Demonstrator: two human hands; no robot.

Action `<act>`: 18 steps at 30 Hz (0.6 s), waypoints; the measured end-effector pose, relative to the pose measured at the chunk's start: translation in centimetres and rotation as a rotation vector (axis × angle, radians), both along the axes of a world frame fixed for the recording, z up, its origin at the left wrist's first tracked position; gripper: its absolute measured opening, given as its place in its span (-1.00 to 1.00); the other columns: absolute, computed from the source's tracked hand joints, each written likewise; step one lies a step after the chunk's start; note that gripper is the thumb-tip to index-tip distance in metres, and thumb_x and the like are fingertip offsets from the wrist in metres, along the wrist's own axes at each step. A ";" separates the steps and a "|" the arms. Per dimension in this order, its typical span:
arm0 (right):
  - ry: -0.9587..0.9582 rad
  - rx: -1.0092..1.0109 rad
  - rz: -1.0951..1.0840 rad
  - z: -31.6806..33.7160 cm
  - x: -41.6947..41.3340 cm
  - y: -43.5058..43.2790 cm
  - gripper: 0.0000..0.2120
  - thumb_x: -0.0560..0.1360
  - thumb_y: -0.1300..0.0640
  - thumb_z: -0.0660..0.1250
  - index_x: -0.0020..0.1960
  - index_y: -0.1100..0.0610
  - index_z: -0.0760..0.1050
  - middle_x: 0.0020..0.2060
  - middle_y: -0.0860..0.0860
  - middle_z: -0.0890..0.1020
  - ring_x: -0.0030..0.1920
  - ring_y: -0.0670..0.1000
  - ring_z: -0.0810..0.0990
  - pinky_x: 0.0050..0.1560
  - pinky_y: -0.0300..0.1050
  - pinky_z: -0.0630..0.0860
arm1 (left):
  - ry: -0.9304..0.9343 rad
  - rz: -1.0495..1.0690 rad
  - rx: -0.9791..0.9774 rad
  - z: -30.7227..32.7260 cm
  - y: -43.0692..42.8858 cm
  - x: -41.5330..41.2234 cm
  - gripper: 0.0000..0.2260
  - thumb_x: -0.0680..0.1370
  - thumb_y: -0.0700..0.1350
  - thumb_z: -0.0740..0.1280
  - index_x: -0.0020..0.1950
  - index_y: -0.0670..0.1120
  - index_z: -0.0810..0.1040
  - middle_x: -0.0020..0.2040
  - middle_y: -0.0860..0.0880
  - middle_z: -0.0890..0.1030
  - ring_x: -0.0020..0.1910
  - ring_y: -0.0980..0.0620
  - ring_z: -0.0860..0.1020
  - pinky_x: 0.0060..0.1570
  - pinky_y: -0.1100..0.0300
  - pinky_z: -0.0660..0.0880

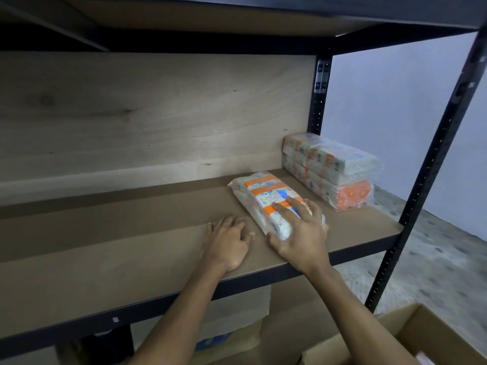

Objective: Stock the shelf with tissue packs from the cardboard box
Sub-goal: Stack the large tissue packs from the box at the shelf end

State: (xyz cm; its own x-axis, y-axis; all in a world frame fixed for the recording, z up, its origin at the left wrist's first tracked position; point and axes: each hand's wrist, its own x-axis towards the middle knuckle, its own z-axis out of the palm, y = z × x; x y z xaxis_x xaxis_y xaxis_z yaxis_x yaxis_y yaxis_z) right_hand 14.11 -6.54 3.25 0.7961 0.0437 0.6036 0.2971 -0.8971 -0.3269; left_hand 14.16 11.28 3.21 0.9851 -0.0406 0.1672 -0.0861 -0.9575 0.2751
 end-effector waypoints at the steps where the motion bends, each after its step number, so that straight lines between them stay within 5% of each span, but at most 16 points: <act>1: -0.011 0.010 0.001 0.0 0.1 0.1 -0.44 0.27 -0.21 0.40 0.26 -0.19 0.47 0.34 -0.08 0.45 0.37 0.16 0.28 0.11 0.20 0.39 | -0.004 0.000 0.002 0.0 0.0 0.0 -0.52 0.60 0.21 0.07 0.50 0.10 0.24 0.54 0.01 0.21 0.52 0.00 0.14 0.48 -0.05 -0.02; 18: -0.128 0.241 0.083 3.7 -0.1 -1.9 -0.53 0.18 -0.21 0.36 0.03 -0.05 0.65 0.04 -0.08 0.66 0.17 0.07 0.49 0.12 0.15 0.48 | 0.005 -0.006 0.003 0.2 0.1 -0.1 -0.53 0.60 0.21 0.05 0.49 0.11 0.25 0.53 0.02 0.23 0.51 0.00 0.16 0.47 -0.02 0.00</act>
